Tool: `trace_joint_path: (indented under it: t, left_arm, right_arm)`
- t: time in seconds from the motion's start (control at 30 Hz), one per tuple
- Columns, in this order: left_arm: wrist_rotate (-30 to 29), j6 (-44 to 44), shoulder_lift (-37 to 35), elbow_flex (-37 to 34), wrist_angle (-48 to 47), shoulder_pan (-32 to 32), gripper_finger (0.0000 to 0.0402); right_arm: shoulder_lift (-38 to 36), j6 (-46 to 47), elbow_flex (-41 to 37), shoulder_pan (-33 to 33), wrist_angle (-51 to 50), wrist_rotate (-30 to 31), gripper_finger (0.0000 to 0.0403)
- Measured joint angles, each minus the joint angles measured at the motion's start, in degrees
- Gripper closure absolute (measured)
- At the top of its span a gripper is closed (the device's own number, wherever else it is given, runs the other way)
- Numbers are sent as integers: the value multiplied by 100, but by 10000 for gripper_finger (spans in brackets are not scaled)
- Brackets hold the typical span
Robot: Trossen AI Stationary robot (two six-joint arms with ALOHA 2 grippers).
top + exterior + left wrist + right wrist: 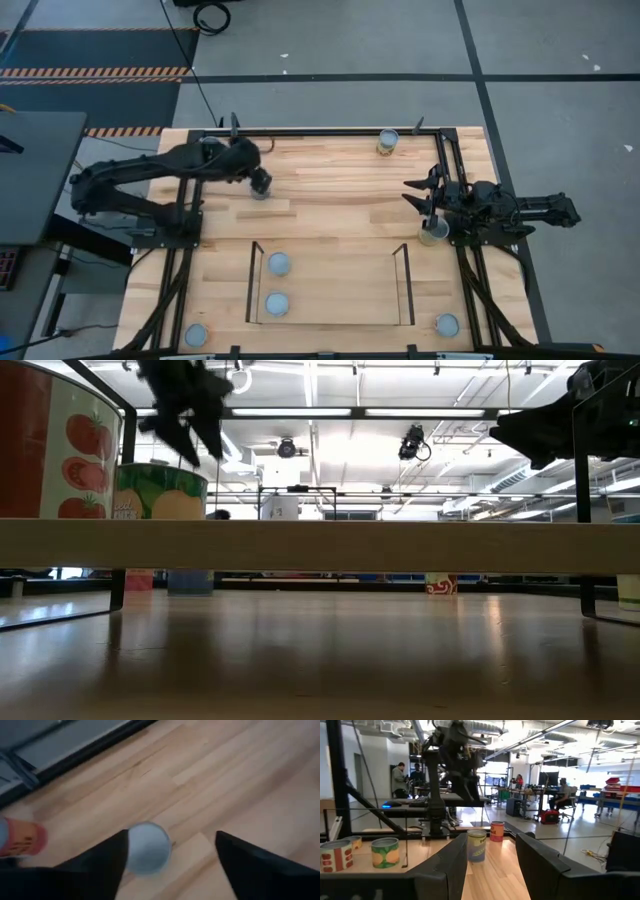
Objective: Pick and place cans onto a shelf
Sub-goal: Put the canned peas on the shelf
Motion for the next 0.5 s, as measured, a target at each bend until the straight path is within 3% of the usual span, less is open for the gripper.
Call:
trace_joint_path:
  t: [0.1, 0.2, 0.5]
  left_arm:
    - [720, -22, 330, -297, 108, 584, 42]
    - [896, -19, 603, -406, 314, 883, 11]
    - [857, 52, 1045, -409, 463, 1200, 3]
  right_arm:
    - [0, 244, 0, -1, 52, 85, 229]
    - [2, 320, 0, 0, 125, 170, 229]
    - [11, 314, 0, 0, 325, 558, 229]
